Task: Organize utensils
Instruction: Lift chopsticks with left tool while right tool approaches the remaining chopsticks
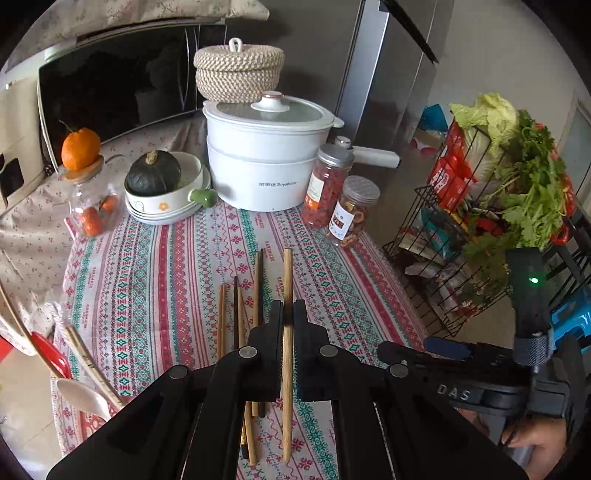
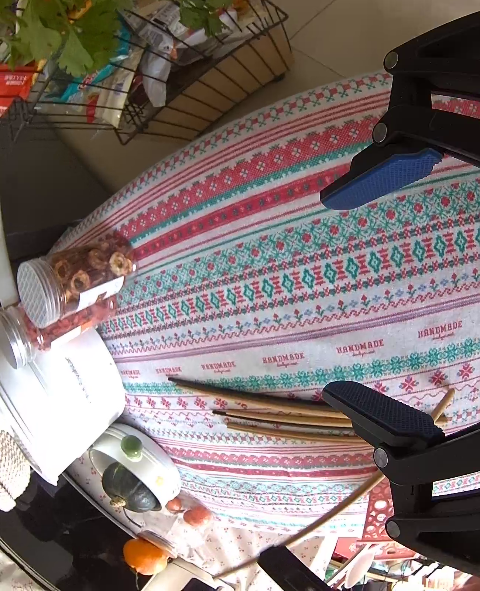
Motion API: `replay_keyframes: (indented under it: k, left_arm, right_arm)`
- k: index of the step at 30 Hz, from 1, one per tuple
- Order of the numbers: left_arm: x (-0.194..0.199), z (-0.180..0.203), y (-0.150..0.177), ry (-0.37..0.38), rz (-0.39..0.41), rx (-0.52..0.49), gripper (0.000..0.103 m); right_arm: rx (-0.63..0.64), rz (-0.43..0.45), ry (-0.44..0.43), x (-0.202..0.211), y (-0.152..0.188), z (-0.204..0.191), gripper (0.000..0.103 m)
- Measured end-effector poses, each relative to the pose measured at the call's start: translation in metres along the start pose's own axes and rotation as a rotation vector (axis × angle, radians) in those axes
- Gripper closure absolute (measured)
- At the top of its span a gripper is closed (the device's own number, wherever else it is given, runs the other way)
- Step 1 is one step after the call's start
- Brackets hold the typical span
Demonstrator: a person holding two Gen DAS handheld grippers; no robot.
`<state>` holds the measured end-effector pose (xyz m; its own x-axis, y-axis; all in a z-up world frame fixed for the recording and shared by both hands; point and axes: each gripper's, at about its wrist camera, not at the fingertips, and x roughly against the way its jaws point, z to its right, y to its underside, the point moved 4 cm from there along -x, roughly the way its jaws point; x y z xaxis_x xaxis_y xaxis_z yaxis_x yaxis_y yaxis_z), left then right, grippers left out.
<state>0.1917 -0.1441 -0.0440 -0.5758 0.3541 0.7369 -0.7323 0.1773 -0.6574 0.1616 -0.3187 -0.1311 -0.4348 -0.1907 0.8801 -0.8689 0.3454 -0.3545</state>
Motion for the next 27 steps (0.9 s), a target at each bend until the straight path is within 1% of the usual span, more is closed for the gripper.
replay_keyframes:
  k: [3,6,8,9,11,12,14,16,20,22,25,27]
  left_arm:
    - [0.04,-0.004,0.006,0.017,0.05,-0.033,0.099]
    - [0.074,-0.016,0.015,0.027,0.088,-0.041,0.099]
    - [0.093,-0.029,0.022,0.035,0.105,-0.033,0.099]
    - [0.101,-0.035,0.026,0.038,0.114,-0.031,0.099]
    - [0.115,-0.046,0.036,0.044,0.122,-0.025,0.099]
    - [0.12,-0.052,0.04,0.049,0.125,-0.02,0.099]
    - [0.127,-0.063,0.049,0.058,0.135,-0.015,0.099]
    - [0.135,-0.072,0.059,0.063,0.162,-0.01,0.099]
    - [0.142,-0.088,0.07,0.085,0.148,0.0,0.099]
    - [0.145,-0.096,0.072,0.101,0.139,0.021,0.099]
    - [0.153,-0.106,0.077,0.12,0.139,0.036,0.099]
    - [0.158,-0.112,0.078,0.123,0.147,0.04,0.099]
  right_arm:
    - [0.031,-0.006,-0.015,-0.004,0.002,-0.016,0.024]
    - [0.064,-0.016,-0.03,-0.012,0.004,-0.036,0.032]
    - [0.086,-0.032,-0.049,-0.021,0.005,-0.05,0.042]
    - [0.097,-0.039,-0.058,-0.025,0.005,-0.057,0.045]
    - [0.115,-0.057,-0.069,-0.037,0.005,-0.069,0.057]
    - [0.123,-0.067,-0.076,-0.043,0.005,-0.076,0.06]
    - [0.138,-0.084,-0.091,-0.056,0.004,-0.089,0.072]
    - [0.16,-0.095,-0.098,-0.069,0.004,-0.101,0.078]
    - [0.195,-0.123,-0.125,-0.095,0.0,-0.126,0.083]
    - [0.214,-0.132,-0.134,-0.105,-0.005,-0.137,0.083]
    - [0.233,-0.119,-0.146,-0.117,-0.017,-0.151,0.083]
    - [0.257,-0.115,-0.093,-0.129,-0.026,-0.156,0.083]
